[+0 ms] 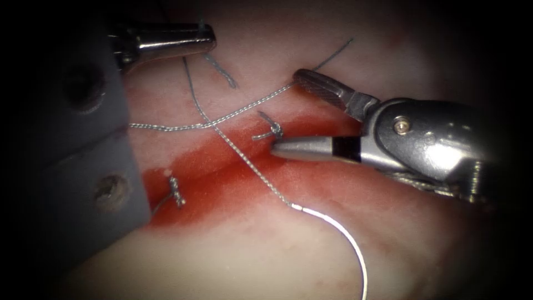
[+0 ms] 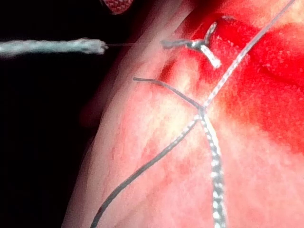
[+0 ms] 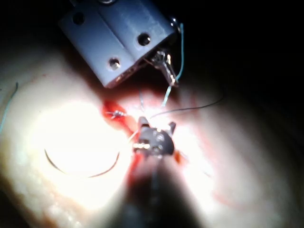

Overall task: Wound Closure
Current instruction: Cut the suture tail.

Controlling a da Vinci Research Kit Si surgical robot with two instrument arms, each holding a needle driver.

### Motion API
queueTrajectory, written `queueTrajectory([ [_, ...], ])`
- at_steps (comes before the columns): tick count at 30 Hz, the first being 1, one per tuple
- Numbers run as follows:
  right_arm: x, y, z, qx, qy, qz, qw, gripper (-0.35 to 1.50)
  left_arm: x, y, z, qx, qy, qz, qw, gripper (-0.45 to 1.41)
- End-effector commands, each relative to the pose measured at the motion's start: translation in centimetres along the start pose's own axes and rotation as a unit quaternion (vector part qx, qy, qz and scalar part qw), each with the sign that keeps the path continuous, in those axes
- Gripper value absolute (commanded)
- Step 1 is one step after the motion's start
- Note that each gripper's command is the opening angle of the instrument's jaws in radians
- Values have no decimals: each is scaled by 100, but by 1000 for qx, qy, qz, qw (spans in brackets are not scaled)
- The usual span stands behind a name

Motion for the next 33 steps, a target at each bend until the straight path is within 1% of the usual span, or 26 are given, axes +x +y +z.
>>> queueTrajectory([
  [1, 9, 5, -1, -4, 1, 3, 1000, 118, -10, 7, -6, 4, 13, 2, 1000, -45],
  [2, 9, 11, -8, -11, -1, 6, 1000, 118, -9, 11, -19, 6, 29, -6, 1000, -45],
  [4, 9, 17, -13, -12, -2, 8, 1000, 116, -11, 16, -29, 6, 35, -5, 999, -45],
  [5, 8, 20, -15, -11, -2, 10, 1000, 120, -13, 20, -31, 4, 34, -8, 999, -45],
  [7, 7, 20, -15, -14, -2, 10, 1000, 128, -12, 21, -32, 3, 33, -8, 999, -45],
  [8, 7, 20, -14, -14, -2, 10, 1000, 128, -12, 20, -32, 3, 33, -8, 999, -45],
  [11, 7, 17, -14, -15, -2, 10, 1000, 121, -7, 18, -41, -1, 46, -27, 999, -45],
  [14, 8, 17, -13, -16, -2, 10, 1000, 121, -6, 20, -42, 0, 46, -26, 999, -45],
  [16, 8, 16, -12, -17, -3, 13, 1000, 118, -8, 20, -43, 1, 47, -27, 999, -45],
  [19, 10, 13, -6, -12, -2, 9, 1000, 118, -8, 20, -42, 0, 47, -27, 999, -45],
  [22, 13, 5, 5, -13, -2, 2, 1000, 123, -8, 19, -40, 3, 48, -28, 998, -45],
  [23, 13, 2, 9, -16, -2, -10, 1000, 126, -7, 18, -40, 5, 49, -28, 998, -45],
  [26, 18, -8, 25, -29, -8, -43, 999, 128, -7, 16, -37, 6, 49, -28, 998, -45],
  [28, 24, -17, 46, -42, -28, -71, 996, 128, -7, 15, -34, 9, 51, -29, 998, -45],
  [29, 29, -23, 61, -49, -45, -73, 995, 131, -6, 14, -32, 9, 51, -29, 998, -45],
  [32, 32, -31, 81, -56, -69, -70, 994, 135, -8, 13, -29, 9, 51, -30, 998, -45],
  [33, 32, -35, 90, -50, -79, -72, 993, 136, -12, 13, -24, 9, 43, -34, 998, -45],
])
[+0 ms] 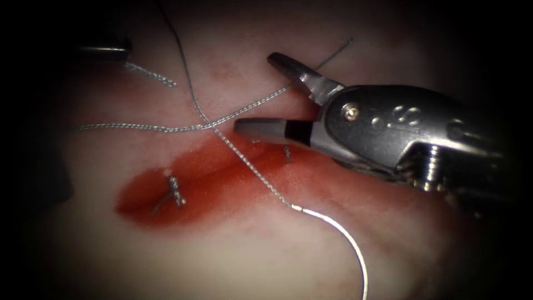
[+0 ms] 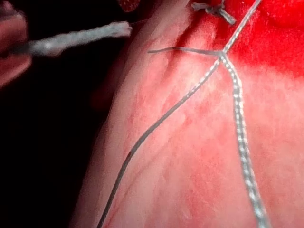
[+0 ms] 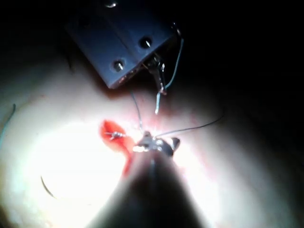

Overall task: Wound Closure
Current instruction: Cut the suture tail.

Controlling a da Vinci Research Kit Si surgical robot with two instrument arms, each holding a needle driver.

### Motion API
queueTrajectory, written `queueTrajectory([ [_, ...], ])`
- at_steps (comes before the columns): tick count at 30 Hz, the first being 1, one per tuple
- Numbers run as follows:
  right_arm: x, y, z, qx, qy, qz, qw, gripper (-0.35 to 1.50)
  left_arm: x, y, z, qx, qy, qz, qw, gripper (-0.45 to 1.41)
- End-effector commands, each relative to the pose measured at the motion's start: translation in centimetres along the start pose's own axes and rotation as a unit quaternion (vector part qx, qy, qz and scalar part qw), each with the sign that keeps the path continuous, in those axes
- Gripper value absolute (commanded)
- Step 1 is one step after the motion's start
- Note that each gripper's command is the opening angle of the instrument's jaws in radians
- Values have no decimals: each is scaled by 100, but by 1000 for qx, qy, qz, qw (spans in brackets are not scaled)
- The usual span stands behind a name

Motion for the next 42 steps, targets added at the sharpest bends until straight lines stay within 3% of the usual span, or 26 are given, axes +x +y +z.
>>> queueTrajectory([
  [1, 17, -5, 19, 10, -2, -1, 1000, 136, -15, 4, 4, 3, -14, -3, 1000, -45],
  [3, 13, -12, 28, 30, 2, -9, 1000, 126, -23, 0, 10, 10, -38, 0, 999, -45],
  [6, 11, -14, 31, 28, 2, -20, 999, 126, -29, -8, 15, 10, -45, -6, 999, -45],
  [19, 6, -4, 39, 27, -7, -23, 999, 131, -27, -19, 27, 24, -43, -4, 999, -45],
  [26, -6, -12, 53, 25, -2, -34, 999, 125, -27, -19, 28, 26, -43, -3, 999, -45],
  [28, -4, -16, 60, 42, 3, -33, 999, 111, -26, -19, 28, 28, -42, -3, 999, -45],
  [29, -4, -18, 60, 50, 6, -35, 998, 93, -26, -19, 28, 28, -42, -3, 999, -45],
  [30, -4, -21, 59, 66, 13, -72, 995, -20, -26, -19, 28, 29, -41, -3, 999, -45],
  [31, -3, -21, 58, 71, 14, -73, 995, -35, -26, -20, 28, 29, -41, -3, 999, -45],
  [36, 5, -13, 52, 113, 26, -92, 989, -35, -24, -20, 28, 29, -41, -2, 999, -45],
  [42, 5, -11, 49, 116, 28, -102, 988, -35, -22, -20, 29, 33, -39, -1, 999, -45],
])
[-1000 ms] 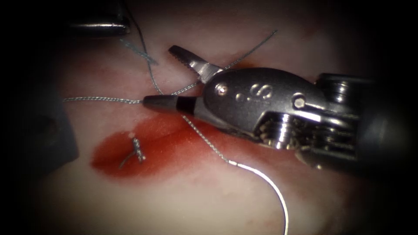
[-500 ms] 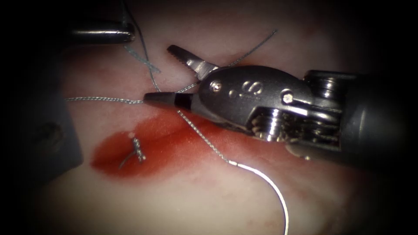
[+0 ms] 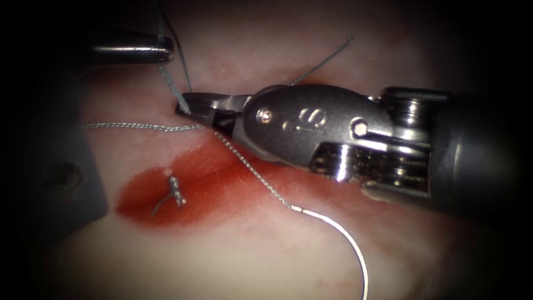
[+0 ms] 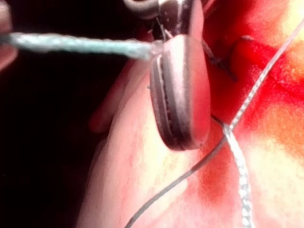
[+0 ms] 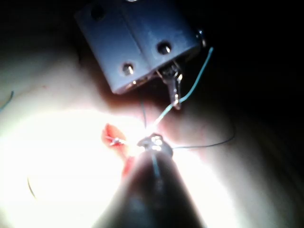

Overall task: Wound Closure
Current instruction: Cut the suture tail.

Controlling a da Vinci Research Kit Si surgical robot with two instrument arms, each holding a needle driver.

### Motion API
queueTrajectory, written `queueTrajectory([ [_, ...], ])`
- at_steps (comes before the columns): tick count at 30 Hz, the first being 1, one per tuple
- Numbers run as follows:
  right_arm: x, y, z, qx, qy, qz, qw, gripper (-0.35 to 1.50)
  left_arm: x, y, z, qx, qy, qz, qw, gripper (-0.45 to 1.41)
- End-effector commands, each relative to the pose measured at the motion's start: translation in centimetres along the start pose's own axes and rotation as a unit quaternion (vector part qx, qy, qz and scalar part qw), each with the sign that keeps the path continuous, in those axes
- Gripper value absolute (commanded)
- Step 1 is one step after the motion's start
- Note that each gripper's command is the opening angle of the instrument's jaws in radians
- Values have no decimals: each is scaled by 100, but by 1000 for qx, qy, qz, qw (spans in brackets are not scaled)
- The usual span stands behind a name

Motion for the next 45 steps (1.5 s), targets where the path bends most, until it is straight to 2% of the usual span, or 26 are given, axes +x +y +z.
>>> queueTrajectory([
  [1, 12, 6, 7, -1, 3, -1, 1000, -35, -12, 4, 3, 0, -2, 3, 1000, -45],
  [7, 12, 12, -4, 1, 3, 13, 1000, -35, -14, 5, 1, 3, -1, 2, 1000, -45],
  [8, 11, 11, -4, -9, -1, 12, 1000, 4, -14, 5, 1, 3, -1, 2, 1000, -45],
  [11, 11, 9, -1, -53, -20, 12, 998, 88, -14, 5, 1, 3, -1, 2, 1000, -45],
  [12, 12, 8, -1, -62, -24, 14, 998, 108, -14, 5, 1, 3, -1, 2, 1000, -45],
  [14, 13, 7, 1, -76, -32, 19, 996, 125, -15, 5, 1, 4, -1, 2, 1000, -45],
  [20, 15, 5, 0, -93, -39, 28, 995, 136, -17, 5, -2, 5, 0, 1, 1000, -45],
  [24, 14, 7, -7, -94, -39, 19, 995, 136, -18, 7, -6, 3, -1, 0, 1000, -45],
  [32, 20, 9, -31, -84, -30, 21, 996, 131, -25, 11, -14, -3, -4, -3, 1000, -45],
  [35, 21, 9, -41, -96, -28, 23, 995, 138, -28, 11, -19, -7, -6, -5, 1000, -45],
  [40, 18, 16, -74, -124, -2, 37, 992, 143, -34, 16, -35, -23, -10, -7, 1000, -45],
  [45, 6, 32, -123, -130, -3, 50, 990, 136, -31, 26, -53, -43, 21, 2, 999, -45],
])
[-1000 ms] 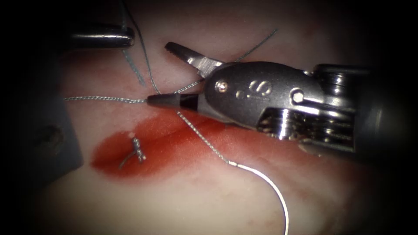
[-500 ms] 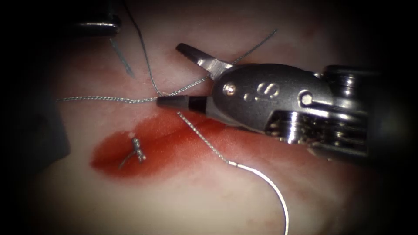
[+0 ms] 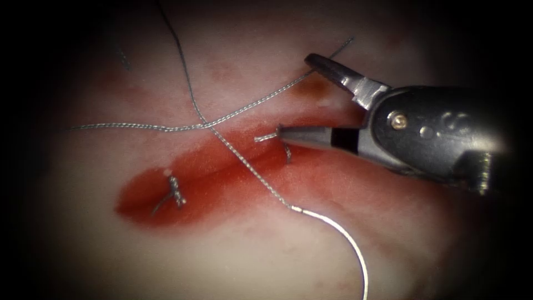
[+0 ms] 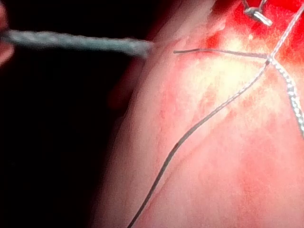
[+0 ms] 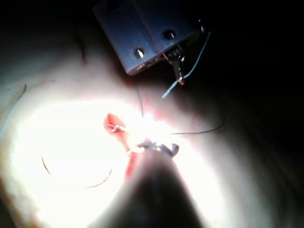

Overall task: Wound Closure
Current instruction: Cut the suture tail.

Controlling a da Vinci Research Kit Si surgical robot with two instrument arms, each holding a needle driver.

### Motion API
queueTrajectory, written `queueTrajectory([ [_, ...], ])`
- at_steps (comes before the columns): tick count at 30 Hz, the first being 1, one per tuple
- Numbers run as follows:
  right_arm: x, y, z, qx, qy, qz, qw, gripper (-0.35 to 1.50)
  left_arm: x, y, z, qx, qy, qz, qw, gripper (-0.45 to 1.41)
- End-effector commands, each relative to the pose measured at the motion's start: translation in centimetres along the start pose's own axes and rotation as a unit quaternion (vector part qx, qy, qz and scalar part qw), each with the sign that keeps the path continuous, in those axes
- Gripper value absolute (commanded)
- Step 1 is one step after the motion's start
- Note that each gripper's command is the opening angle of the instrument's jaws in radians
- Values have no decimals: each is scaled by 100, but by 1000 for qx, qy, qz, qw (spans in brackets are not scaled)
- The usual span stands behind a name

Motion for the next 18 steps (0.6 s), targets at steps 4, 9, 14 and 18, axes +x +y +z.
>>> queueTrajectory([
  [4, -7, 30, -20, -10, -4, 16, 1000, 131, -3, 8, -4, -10, 17, 14, 1000, -45],
  [9, -17, 44, -33, -32, -16, 23, 999, 138, 7, 13, -8, -22, 39, 25, 999, -45],
  [14, -18, 44, -34, -42, -21, 35, 998, 140, 24, 16, -11, -30, 85, 40, 995, -45],
  [18, -17, 40, -31, -43, -20, 38, 998, 140, 34, 17, -5, -23, 133, 86, 987, -45],
])
